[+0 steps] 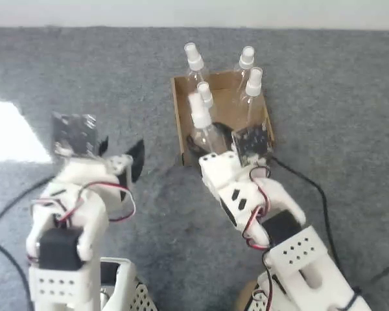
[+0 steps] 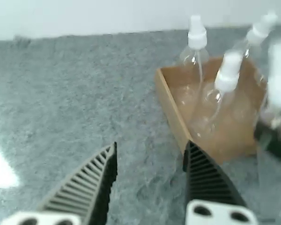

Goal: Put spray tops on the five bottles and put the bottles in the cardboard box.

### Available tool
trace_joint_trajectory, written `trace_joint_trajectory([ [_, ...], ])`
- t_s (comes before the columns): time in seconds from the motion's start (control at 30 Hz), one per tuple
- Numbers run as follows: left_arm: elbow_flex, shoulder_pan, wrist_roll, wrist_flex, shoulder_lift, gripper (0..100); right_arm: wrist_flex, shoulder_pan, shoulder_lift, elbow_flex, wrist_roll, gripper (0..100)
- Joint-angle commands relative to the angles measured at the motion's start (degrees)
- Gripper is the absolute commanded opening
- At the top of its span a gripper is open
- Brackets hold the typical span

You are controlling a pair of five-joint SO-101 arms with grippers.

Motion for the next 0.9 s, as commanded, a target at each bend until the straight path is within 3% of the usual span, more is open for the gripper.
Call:
trace_joint_trajectory([
  [0.0, 11.47, 3.16, -5.01, -3.69, -9.32, 22, 5.58, 0.57, 7.34, -15.82, 2.81, 0.6],
  [0.17, 23.08, 8.53, -7.91, -8.88, -14.15, 24, 8.22, -0.84, 25.27, -31.03, 4.04, 0.6],
  [0.4, 24.22, 8.79, -4.48, -9.32, -16.35, 34, 17.19, -6.29, 39.69, -47.21, 4.04, 0.6],
  [0.6, 29.85, 8.44, -4.40, -17.76, -16.35, 34, 27.74, -10.33, 36.35, -50.81, 4.31, 0.6],
  [0.87, 29.85, 8.44, -4.40, -16.88, -16.62, 34, 33.27, -9.98, 23.78, -45.63, 4.48, 0.6],
])
